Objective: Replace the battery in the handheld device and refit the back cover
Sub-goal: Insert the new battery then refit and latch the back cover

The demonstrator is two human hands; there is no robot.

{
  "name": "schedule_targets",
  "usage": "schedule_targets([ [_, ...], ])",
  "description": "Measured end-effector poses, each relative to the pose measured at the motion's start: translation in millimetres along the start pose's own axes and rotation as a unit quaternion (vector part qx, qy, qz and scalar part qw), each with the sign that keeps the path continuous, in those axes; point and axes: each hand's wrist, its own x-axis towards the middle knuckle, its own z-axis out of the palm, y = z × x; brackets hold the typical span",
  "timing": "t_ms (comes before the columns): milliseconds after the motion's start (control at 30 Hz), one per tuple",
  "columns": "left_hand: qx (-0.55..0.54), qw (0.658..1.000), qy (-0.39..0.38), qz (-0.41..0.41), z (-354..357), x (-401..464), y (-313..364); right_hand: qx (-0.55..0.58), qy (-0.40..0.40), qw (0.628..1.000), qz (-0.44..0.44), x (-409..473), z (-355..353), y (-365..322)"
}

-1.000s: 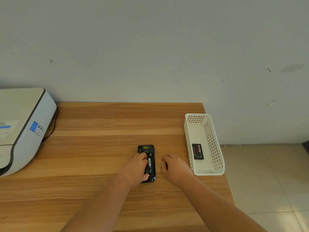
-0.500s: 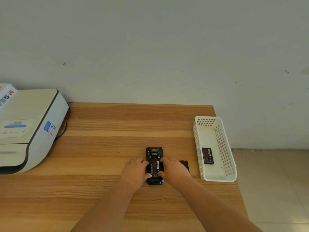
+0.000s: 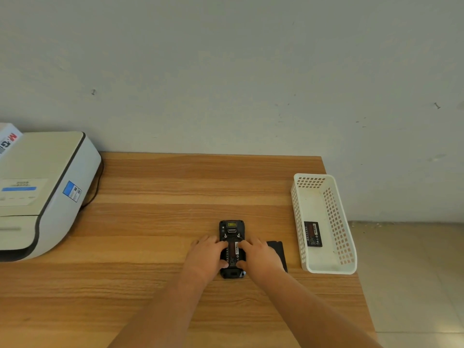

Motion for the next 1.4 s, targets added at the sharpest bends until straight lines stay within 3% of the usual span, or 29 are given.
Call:
schedule_targets([
  [167, 0.008, 1.000, -0.005, 0.001, -2.7, -1.4, -0.2, 0.007, 0.003, 1.000, -0.007, -1.0, -8.8, -0.7],
  [300, -0.013, 1.000, 0.004, -0.001, -5.1, -5.3, -1.9, 0.047, 0.055, 0.994, 0.078, -2.5, -26.1, 19.2],
  [400, -0.043, 0.999, 0.015, -0.012, -5.9, -10.4, 0.4, -0.015, -0.010, 0.993, 0.118, -2.5, -33.2, 35.1],
  [533, -0.086, 0.996, 0.005, -0.024, -1.2, -20.9, -0.7, -0.132, -0.105, 0.981, 0.098, -3.5, -34.2, 44.7],
  [833, -0.070, 0.997, -0.015, -0.042, 8.2, -36.4, -17.2, -0.163, -0.092, 0.980, 0.066, -2.5, -32.1, 47.5],
  [1067, -0.069, 0.997, -0.009, -0.036, 3.2, -32.7, -15.9, -0.077, -0.078, 0.992, 0.058, 1.0, -38.5, 48.5],
  [1267, -0.073, 0.997, -0.003, -0.034, -9.8, -29.1, -9.7, -0.006, -0.131, 0.988, 0.075, 8.4, -74.6, 51.6],
  [1400, -0.086, 0.996, 0.012, -0.031, -17.8, -28.4, -8.3, 0.116, -0.133, 0.979, 0.102, 10.9, -104.4, 53.9],
])
